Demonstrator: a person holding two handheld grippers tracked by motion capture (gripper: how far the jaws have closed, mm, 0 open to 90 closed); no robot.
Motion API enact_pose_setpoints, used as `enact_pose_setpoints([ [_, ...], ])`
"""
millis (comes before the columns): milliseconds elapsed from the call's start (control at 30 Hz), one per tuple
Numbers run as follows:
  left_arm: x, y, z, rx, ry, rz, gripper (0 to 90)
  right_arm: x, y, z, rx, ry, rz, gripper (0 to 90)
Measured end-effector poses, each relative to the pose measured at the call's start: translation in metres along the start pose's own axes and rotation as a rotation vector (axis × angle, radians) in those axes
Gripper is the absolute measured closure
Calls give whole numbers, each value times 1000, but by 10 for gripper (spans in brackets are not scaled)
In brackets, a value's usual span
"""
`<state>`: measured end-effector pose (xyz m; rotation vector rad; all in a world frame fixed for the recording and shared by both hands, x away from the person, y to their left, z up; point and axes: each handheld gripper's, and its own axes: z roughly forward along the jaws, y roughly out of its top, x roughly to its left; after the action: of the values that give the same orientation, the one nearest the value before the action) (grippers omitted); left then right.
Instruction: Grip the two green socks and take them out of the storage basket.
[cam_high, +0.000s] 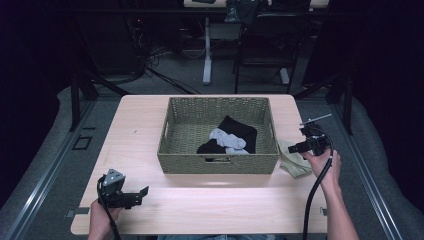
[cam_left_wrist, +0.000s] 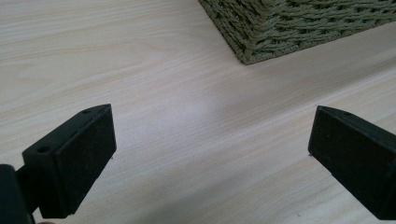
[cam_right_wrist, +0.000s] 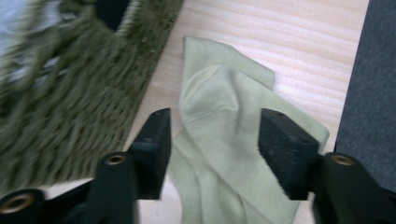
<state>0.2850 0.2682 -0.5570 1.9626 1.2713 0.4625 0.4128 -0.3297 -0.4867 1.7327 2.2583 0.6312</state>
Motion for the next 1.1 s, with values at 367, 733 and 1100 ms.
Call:
enact_pose_setpoints([
  [367, 0, 1, 0, 4, -1, 2, 9, 26, -39, -23, -60, 13, -87, 138],
  [733, -1, 1, 1, 4, -2, 10, 10, 44, -82, -17, -64, 12, -152, 79],
  [1100, -2, 1, 0, -5, -7, 9, 9, 43, -100, -15, -54, 19, -137, 19],
])
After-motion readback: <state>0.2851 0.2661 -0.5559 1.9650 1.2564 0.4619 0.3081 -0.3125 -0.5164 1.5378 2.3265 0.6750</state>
